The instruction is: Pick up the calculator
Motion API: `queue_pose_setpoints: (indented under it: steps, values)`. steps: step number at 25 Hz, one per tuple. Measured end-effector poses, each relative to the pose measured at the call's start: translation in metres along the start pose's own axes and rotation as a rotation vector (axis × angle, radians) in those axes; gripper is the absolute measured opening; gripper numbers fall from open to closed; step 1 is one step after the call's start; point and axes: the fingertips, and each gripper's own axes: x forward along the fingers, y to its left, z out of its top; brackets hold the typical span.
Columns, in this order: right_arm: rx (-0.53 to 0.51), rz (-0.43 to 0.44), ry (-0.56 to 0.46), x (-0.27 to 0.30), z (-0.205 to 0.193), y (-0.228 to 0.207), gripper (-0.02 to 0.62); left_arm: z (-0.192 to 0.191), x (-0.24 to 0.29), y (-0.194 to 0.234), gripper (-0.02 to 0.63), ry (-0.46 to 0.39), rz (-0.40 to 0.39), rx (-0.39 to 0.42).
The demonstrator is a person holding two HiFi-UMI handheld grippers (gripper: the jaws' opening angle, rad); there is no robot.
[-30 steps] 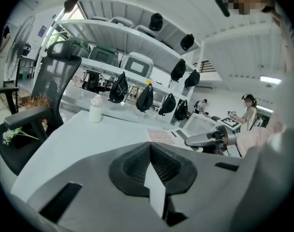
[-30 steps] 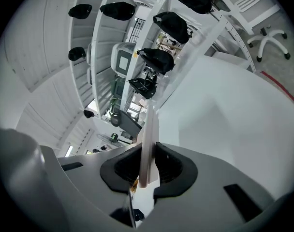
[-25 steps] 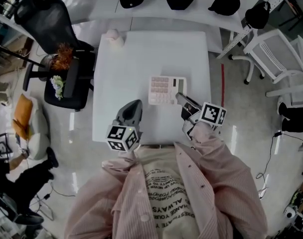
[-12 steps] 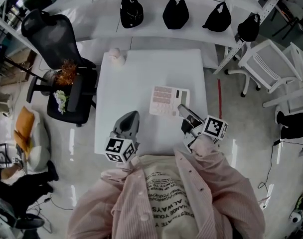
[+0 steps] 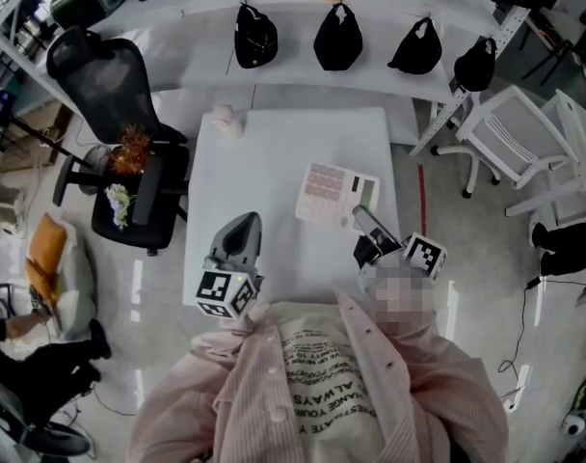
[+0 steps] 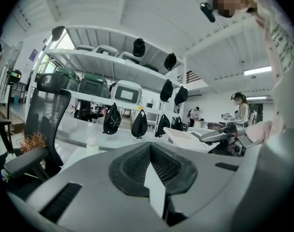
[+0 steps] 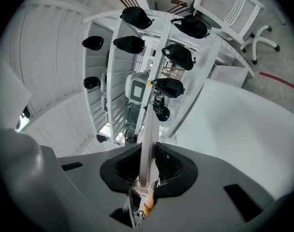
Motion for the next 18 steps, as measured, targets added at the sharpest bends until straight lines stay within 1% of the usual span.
queue_pose_setpoints:
  steps: [6,13,18]
  values:
    - [0.008,0.031,-0.051,-0.001,0.013,0.021,0.06,0.019,0.001,0.007,0.002,-0.036,0.011,0.014]
    - [-0.019,0.025,-0.077,-0.002,0.022,0.033,0.06,0.036,-0.001,0.017,0.002,-0.08,0.025,0.049]
    - [-0.015,0.058,-0.087,0.002,0.028,0.047,0.06,0.049,-0.002,0.023,0.002,-0.107,0.034,0.063]
